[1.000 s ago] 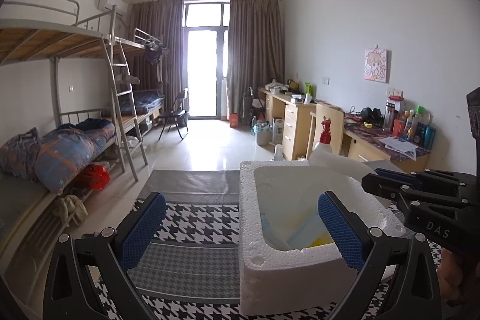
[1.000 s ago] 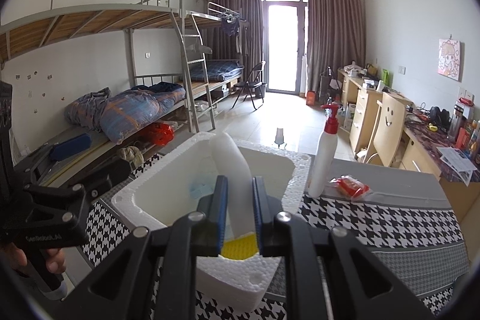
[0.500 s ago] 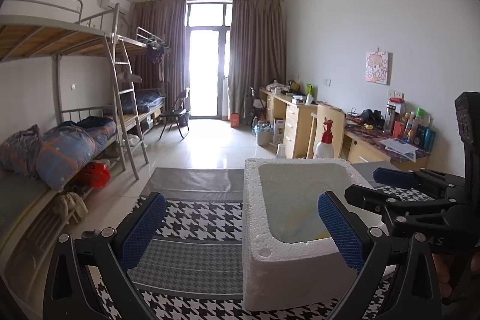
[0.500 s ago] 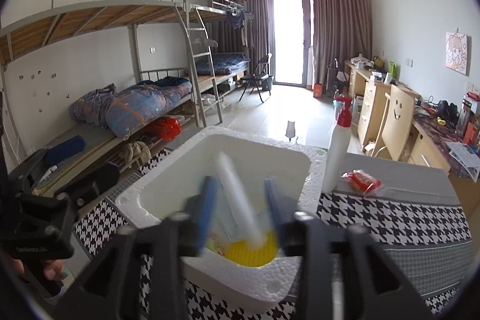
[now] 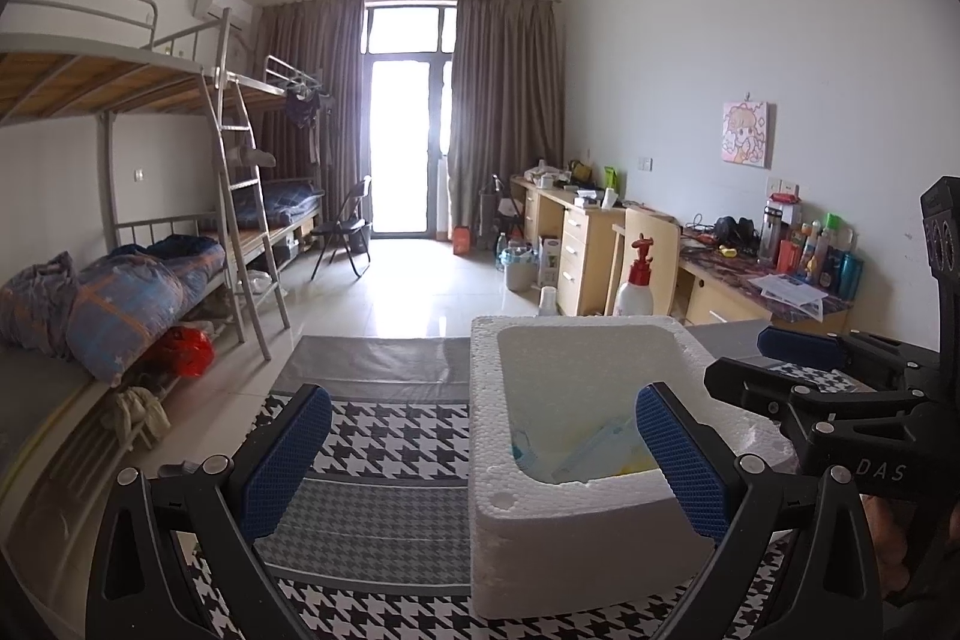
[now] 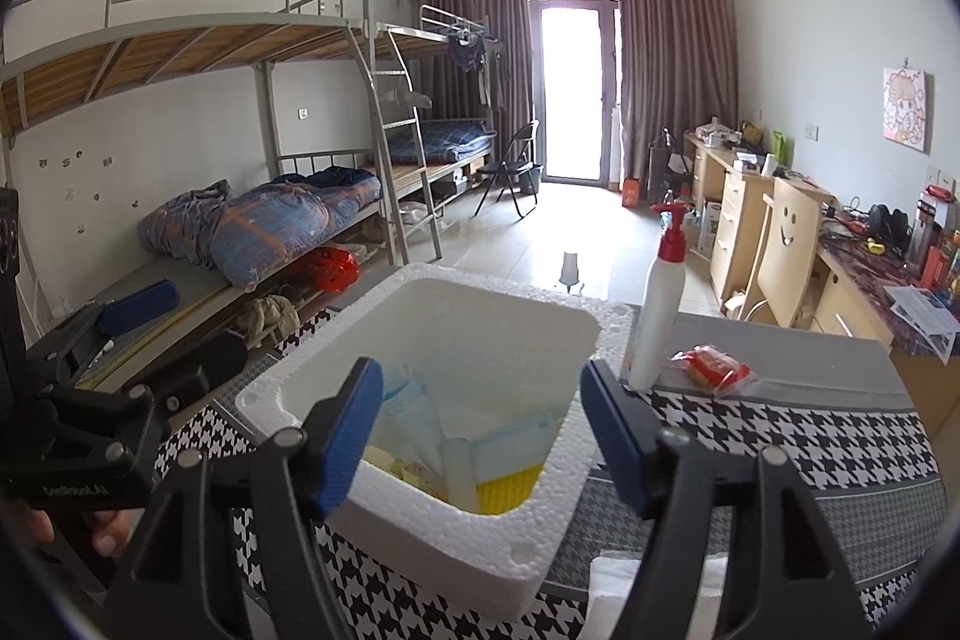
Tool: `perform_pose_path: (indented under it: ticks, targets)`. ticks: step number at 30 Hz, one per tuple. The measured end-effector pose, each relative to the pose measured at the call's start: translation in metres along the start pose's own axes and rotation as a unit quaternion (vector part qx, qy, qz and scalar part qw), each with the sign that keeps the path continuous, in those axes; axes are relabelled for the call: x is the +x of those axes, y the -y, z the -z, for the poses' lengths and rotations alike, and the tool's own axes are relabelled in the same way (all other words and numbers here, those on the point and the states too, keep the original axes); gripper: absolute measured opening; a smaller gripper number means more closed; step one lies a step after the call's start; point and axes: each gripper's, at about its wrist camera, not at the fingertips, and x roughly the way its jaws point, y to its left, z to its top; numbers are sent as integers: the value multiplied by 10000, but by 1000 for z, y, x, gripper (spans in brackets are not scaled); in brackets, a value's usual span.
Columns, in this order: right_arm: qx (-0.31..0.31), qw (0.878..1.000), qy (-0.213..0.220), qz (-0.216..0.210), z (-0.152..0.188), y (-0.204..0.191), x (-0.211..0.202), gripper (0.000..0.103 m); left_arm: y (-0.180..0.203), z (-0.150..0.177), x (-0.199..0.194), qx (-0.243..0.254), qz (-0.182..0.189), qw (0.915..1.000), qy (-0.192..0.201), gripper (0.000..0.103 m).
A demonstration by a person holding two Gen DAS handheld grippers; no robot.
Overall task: Organize soft objects
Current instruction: 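Raise both open tools out of the foam box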
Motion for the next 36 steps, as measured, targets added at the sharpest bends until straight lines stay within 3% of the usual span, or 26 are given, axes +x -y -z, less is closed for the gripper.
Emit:
perform_pose_path:
  ticks: [24, 36]
  targets:
    - [139, 9993, 294, 204, 6, 10, -30, 83, 7, -1, -13, 63, 62, 9999, 85, 102]
    - [217, 9981, 442, 366, 10, 18, -43, 93, 23, -1, -18, 166, 240, 9995, 103, 102]
